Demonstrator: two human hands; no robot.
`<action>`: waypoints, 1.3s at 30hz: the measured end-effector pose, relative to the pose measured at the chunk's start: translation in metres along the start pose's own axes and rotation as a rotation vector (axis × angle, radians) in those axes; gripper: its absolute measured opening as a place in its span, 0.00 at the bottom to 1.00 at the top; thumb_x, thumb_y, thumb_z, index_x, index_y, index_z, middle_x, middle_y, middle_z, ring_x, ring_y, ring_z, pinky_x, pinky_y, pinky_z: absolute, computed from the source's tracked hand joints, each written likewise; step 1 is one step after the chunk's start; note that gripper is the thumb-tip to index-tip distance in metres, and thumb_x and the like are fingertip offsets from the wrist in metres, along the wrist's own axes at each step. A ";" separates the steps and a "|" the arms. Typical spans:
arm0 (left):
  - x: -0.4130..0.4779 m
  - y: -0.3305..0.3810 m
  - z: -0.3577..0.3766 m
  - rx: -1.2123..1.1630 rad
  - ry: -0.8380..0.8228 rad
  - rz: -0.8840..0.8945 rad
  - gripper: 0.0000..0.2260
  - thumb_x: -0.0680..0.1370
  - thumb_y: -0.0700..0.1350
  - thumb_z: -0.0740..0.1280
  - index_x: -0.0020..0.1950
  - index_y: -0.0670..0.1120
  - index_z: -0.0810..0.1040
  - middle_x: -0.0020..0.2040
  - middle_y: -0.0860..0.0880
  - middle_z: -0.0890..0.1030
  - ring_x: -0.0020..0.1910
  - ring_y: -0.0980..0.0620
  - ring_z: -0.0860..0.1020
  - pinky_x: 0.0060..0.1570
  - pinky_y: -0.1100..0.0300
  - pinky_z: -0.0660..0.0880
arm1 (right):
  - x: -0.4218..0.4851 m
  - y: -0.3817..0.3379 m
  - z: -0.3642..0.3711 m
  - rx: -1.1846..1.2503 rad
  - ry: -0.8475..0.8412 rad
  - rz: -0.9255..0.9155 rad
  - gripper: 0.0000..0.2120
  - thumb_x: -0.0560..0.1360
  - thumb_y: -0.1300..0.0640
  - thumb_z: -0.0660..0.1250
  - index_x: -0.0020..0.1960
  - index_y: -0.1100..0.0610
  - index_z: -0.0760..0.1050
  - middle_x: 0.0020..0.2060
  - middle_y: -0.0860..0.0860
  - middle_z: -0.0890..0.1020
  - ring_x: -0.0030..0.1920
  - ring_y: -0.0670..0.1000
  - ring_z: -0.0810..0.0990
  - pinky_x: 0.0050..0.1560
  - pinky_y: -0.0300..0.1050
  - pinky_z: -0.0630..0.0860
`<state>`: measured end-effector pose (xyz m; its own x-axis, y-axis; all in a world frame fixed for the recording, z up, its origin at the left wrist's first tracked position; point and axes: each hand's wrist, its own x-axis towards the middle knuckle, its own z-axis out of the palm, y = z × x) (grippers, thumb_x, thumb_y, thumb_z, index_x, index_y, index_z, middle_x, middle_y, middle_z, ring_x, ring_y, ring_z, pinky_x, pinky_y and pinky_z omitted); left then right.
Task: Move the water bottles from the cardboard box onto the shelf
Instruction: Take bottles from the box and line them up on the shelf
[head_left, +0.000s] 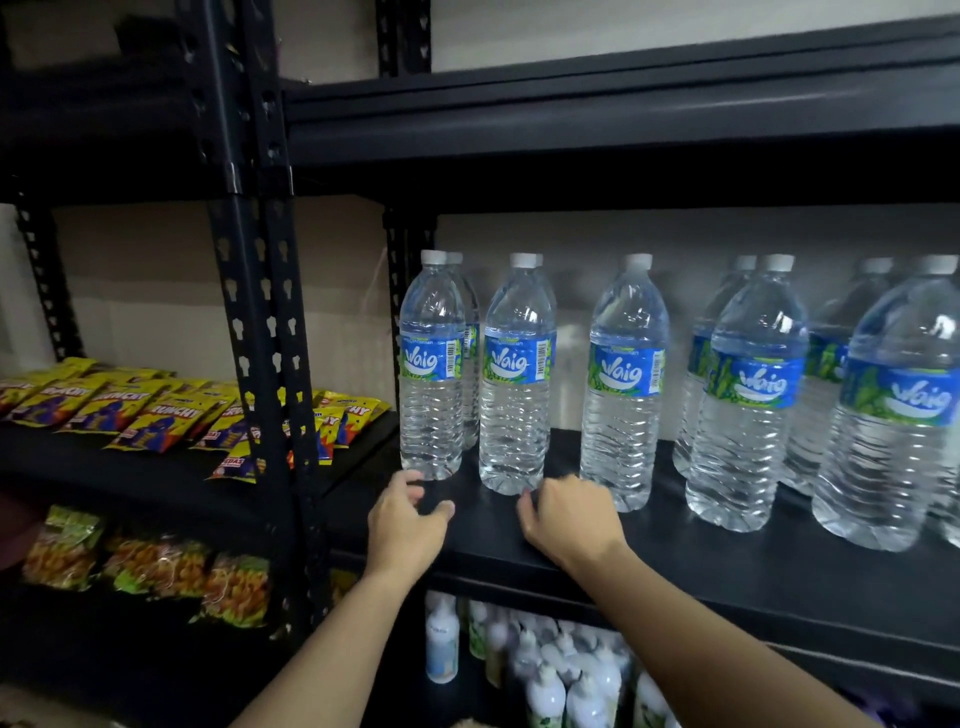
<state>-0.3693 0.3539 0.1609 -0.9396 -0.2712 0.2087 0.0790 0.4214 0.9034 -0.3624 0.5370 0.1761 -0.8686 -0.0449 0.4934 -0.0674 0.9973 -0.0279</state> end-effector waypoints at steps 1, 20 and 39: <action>-0.011 0.000 -0.004 -0.025 -0.024 0.006 0.18 0.73 0.43 0.74 0.62 0.48 0.76 0.54 0.50 0.80 0.56 0.49 0.79 0.61 0.55 0.74 | -0.005 -0.002 -0.004 -0.023 0.000 -0.041 0.20 0.81 0.48 0.53 0.48 0.57 0.80 0.46 0.57 0.84 0.48 0.60 0.83 0.40 0.46 0.69; -0.226 0.083 0.022 0.041 -0.576 0.278 0.06 0.76 0.44 0.73 0.52 0.47 0.81 0.42 0.51 0.83 0.44 0.52 0.81 0.42 0.62 0.74 | -0.260 0.095 -0.157 0.023 -0.375 0.237 0.15 0.76 0.46 0.60 0.61 0.46 0.74 0.58 0.54 0.81 0.57 0.60 0.78 0.49 0.51 0.73; -0.479 0.109 0.249 0.332 -0.947 0.546 0.20 0.79 0.51 0.66 0.69 0.49 0.68 0.62 0.50 0.74 0.64 0.48 0.72 0.61 0.56 0.69 | -0.528 0.349 -0.238 0.215 -0.405 0.948 0.25 0.77 0.49 0.67 0.72 0.54 0.68 0.66 0.53 0.77 0.62 0.53 0.77 0.60 0.42 0.72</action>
<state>0.0067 0.7453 0.0666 -0.6919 0.7203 0.0494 0.5941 0.5292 0.6058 0.1898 0.9229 0.1127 -0.7082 0.6924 -0.1376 0.6739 0.6051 -0.4239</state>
